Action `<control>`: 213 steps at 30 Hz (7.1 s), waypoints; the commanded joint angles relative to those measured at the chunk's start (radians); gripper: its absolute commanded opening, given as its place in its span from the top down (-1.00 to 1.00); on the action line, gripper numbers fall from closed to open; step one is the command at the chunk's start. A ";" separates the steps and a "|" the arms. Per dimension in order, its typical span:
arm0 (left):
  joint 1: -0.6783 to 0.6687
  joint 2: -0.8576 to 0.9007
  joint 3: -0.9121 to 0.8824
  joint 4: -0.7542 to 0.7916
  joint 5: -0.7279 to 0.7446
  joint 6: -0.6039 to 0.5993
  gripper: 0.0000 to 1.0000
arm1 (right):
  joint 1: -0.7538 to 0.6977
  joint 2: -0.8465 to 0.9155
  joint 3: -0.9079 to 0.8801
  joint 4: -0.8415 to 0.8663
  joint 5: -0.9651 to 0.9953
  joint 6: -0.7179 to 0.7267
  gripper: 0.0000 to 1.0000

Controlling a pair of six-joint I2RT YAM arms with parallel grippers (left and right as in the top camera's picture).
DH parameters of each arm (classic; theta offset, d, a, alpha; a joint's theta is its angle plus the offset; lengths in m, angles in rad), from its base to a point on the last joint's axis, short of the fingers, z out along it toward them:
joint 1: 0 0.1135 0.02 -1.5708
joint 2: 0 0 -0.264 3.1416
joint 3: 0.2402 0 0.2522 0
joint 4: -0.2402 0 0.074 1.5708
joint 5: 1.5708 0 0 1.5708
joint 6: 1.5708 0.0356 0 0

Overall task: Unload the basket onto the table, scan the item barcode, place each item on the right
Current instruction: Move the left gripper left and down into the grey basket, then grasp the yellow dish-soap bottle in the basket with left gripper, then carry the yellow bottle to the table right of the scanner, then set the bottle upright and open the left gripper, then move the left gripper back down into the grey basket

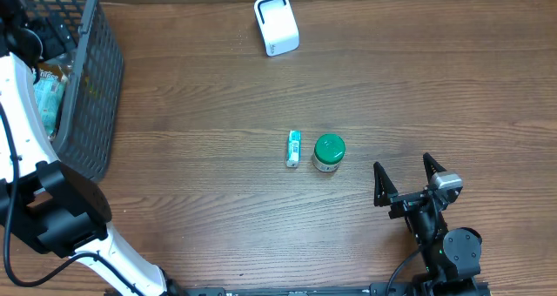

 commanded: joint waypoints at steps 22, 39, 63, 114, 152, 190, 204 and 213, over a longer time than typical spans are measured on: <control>0.009 0.043 -0.223 0.190 0.100 0.052 -0.68 | -0.003 -0.007 -0.011 0.006 -0.001 -0.004 -1.00; 0.010 0.073 -0.185 0.206 0.100 0.052 -0.20 | -0.003 -0.007 -0.011 0.006 -0.001 -0.004 -1.00; 0.010 -0.302 -0.062 0.269 0.092 0.041 0.12 | -0.003 -0.007 -0.011 0.006 -0.001 -0.004 -1.00; -0.926 -0.149 -0.063 0.050 -0.063 -0.069 0.27 | -0.003 -0.007 -0.011 0.006 -0.002 -0.004 -1.00; -1.151 0.222 -0.063 0.356 -0.192 -0.185 -0.71 | -0.003 -0.007 -0.011 0.006 -0.002 -0.004 -1.00; -0.528 -0.488 0.010 -0.249 -0.437 -0.114 -1.00 | -0.003 -0.007 -0.011 0.006 -0.001 -0.004 -1.00; -0.241 -0.436 0.008 -0.248 -0.536 0.019 -1.00 | -0.003 -0.007 -0.011 0.006 -0.002 -0.004 -1.00; -0.169 -0.372 0.008 -0.248 -0.534 0.019 -1.00 | -0.003 -0.007 -0.011 0.006 -0.002 -0.004 -1.00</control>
